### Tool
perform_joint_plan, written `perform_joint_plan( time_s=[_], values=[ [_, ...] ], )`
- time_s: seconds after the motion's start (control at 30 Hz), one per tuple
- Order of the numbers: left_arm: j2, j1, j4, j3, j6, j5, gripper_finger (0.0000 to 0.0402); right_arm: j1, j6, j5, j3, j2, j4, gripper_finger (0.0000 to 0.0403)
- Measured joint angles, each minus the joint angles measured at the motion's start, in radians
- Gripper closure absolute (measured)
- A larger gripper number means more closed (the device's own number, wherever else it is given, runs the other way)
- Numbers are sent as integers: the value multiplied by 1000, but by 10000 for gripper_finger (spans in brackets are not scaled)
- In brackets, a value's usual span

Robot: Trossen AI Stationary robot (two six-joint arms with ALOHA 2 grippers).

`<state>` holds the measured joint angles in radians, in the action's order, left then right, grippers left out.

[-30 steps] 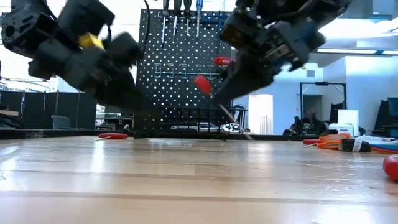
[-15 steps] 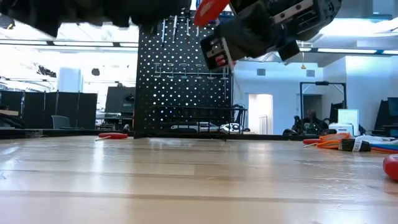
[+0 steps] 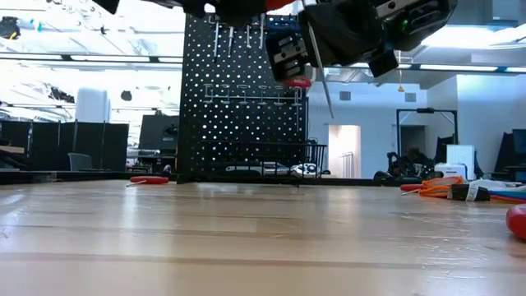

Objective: Hang tools onto peg board
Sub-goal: Hang the red allen wrench on the pegboard

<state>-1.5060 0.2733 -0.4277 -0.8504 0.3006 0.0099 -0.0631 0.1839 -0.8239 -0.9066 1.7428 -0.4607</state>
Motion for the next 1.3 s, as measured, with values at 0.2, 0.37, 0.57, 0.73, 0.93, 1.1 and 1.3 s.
perform_joint_plan(
  time_s=[0.2,0.37,0.57,0.73,0.93,1.1,1.3],
  values=[
    [-51,10,-19,-3,10,8,157,-2,8,4,0,0,47,401],
    [-50,21,-34,-4,-3,4,157,-2,-13,10,0,0,47,401],
    [-49,78,-47,-4,55,-110,157,1,-24,11,0,-4,50,401],
    [-49,118,-58,-4,152,-207,157,15,-24,13,0,-4,38,401],
    [-49,119,-84,-4,128,-192,157,27,-31,15,0,-4,40,401],
    [-49,118,-88,-4,108,-183,157,26,-45,15,0,-4,34,401],
    [-49,119,-52,-4,151,-222,157,34,-90,23,0,-4,47,401]
  ],
)
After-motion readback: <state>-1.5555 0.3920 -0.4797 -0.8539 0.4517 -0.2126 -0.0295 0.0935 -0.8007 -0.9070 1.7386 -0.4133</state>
